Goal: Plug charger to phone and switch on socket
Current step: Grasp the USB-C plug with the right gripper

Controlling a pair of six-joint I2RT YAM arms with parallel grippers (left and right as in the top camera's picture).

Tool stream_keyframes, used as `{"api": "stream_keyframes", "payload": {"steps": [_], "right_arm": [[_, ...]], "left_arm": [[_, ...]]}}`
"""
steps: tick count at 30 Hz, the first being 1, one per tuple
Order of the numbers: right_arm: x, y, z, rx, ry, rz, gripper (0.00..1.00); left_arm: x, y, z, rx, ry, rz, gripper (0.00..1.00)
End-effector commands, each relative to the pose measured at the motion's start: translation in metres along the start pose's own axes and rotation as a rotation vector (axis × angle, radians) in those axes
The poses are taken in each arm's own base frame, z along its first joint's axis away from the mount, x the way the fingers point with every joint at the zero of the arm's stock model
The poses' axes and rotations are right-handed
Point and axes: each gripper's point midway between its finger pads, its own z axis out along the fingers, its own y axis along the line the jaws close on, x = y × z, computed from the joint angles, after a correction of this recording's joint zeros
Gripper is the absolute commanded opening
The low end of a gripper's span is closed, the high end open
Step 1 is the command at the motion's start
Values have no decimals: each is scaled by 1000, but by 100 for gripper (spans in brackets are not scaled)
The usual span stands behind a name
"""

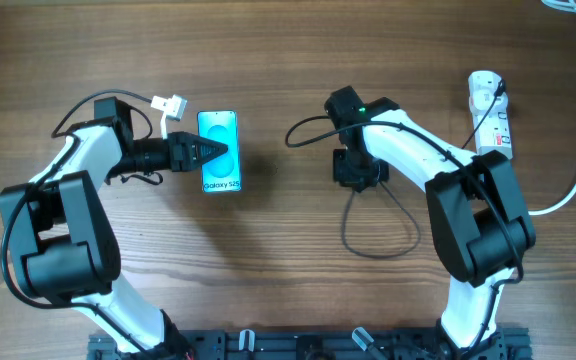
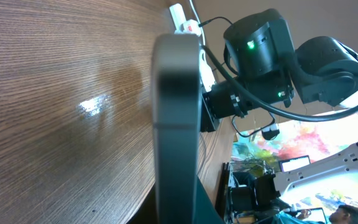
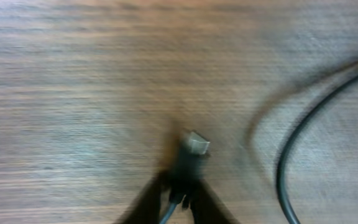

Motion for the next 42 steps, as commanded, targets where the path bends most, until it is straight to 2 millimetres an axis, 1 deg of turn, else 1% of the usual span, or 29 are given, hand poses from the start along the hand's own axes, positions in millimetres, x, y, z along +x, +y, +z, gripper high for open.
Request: {"api": "stream_keyframes", "payload": {"steps": [1, 2, 4, 6, 8, 9, 10, 11, 12, 13, 14, 15, 17, 20, 24, 25, 27, 28, 31, 33, 36, 39, 40, 41, 42], "right_arm": [[12, 7, 23, -29, 66, -34, 28], [12, 7, 23, -30, 66, -33, 29], [13, 7, 23, -30, 66, -33, 30], [13, 7, 23, -29, 68, -34, 21], [13, 7, 22, -30, 68, -33, 17], [13, 8, 22, -34, 68, -33, 17], [13, 9, 22, -39, 68, -33, 16], [12, 10, 22, -43, 66, -33, 16], [12, 10, 22, -44, 66, -33, 17], [12, 10, 22, -47, 66, -33, 20], [13, 10, 22, -46, 68, -33, 24], [13, 10, 22, -45, 70, -33, 26], [16, 9, 22, -40, 82, -31, 27], [27, 5, 21, -28, 129, 2, 27], [31, 3, 21, -17, 147, 18, 33], [31, 3, 21, -18, 147, 20, 36], [33, 7, 21, -38, 156, 22, 49], [34, 10, 20, -57, 163, 23, 53], [36, 15, 20, -86, 176, 26, 54], [36, 16, 20, -87, 179, 38, 51], [36, 16, 20, -86, 179, 52, 35], [36, 16, 20, -87, 176, 52, 31], [35, 17, 20, -89, 173, 52, 26], [34, 17, 20, -91, 170, 55, 17], [34, 17, 20, -90, 169, 64, 13]], "left_arm": [[-1, -2, 1, 22, -8, -11, 4], [-1, -2, 1, 22, -7, -13, 7], [0, -2, 1, 19, -5, -18, 9], [0, -1, 1, 16, -3, -16, 12], [0, -1, 1, 16, -3, -16, 14], [0, -1, 1, 16, -3, -16, 14], [0, -2, 1, 16, -3, -17, 10], [0, -2, 1, 17, -3, -16, 9], [0, -2, 1, 17, -3, -16, 9], [0, -2, 1, 17, -3, -16, 9], [0, -2, 1, 17, -3, -18, 7], [0, -2, 1, 16, -3, -32, 4], [0, -3, 1, 25, -7, -55, 4], [-4, -9, 1, 59, -24, -54, 4], [-5, -12, 0, 78, -33, -55, 4], [-5, -12, 0, 77, -33, -54, 4], [-5, -12, 0, 78, -33, -55, 4], [-5, -12, 0, 78, -33, -55, 4], [-5, -12, 0, 78, -33, -54, 4], [-5, -12, 0, 78, -33, -54, 4], [-5, -12, 0, 77, -33, -54, 4], [-5, -12, 0, 78, -33, -54, 4], [-5, -12, 0, 78, -33, -54, 4], [-5, -12, 0, 78, -33, -54, 4], [-5, -12, 0, 78, -33, -54, 4]]}}
